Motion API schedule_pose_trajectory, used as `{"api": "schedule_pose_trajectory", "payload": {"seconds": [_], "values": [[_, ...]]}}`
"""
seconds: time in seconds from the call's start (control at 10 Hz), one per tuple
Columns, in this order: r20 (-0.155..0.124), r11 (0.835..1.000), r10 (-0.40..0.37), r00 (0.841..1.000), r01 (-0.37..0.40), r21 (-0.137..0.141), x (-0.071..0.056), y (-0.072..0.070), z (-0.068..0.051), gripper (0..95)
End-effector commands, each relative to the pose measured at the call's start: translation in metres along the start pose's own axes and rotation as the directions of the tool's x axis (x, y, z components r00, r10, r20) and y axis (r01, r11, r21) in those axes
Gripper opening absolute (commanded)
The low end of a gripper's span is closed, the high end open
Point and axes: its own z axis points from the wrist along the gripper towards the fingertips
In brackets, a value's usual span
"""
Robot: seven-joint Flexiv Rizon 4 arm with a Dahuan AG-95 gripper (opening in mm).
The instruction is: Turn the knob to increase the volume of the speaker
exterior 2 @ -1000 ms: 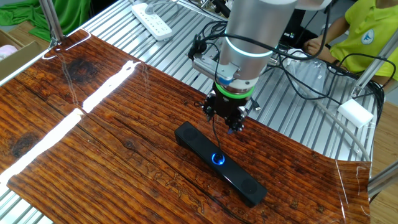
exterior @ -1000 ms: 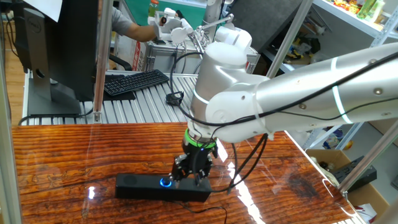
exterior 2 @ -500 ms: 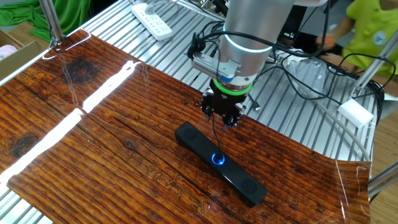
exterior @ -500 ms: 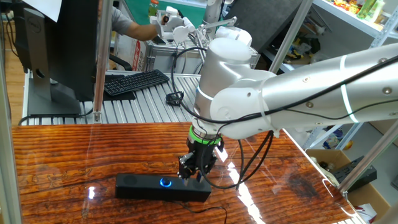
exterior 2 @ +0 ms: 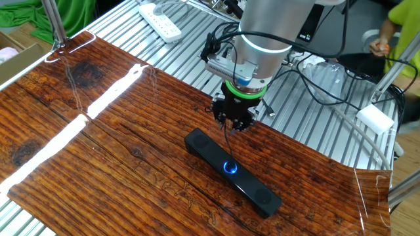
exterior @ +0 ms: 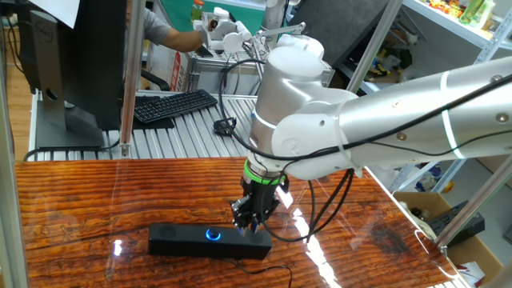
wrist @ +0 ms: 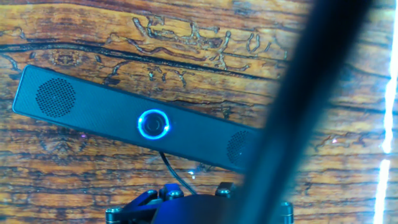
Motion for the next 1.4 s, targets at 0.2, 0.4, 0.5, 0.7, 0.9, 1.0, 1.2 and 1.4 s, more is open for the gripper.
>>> {"api": "schedule_pose_trajectory", "payload": {"seconds": [0.2,0.4,0.5,0.7,0.9,1.0,1.2,1.4], "values": [[-0.009,1.0,-0.008,1.0,0.008,-0.012,-0.0035,-0.0003,-0.0001,0.0],[-0.017,1.0,-0.01,1.0,0.01,-0.024,-0.0037,-0.0004,-0.0004,0.0],[-0.02,1.0,-0.007,1.0,0.007,-0.029,-0.0038,-0.0004,-0.0003,0.0],[-0.026,0.998,-0.005,1.0,0.004,-0.057,-0.0044,-0.0007,-0.0004,0.0],[-0.03,0.998,-0.023,0.999,0.021,-0.062,-0.0053,-0.0015,-0.0017,0.0],[-0.036,0.998,-0.022,0.999,0.02,-0.06,-0.0054,-0.0016,-0.0018,0.0],[-0.065,0.998,-0.022,0.998,0.018,-0.067,-0.0054,-0.0018,-0.002,0.0],[-0.072,0.998,-0.025,0.997,0.02,-0.066,-0.0056,-0.0019,-0.0022,0.0]]}}
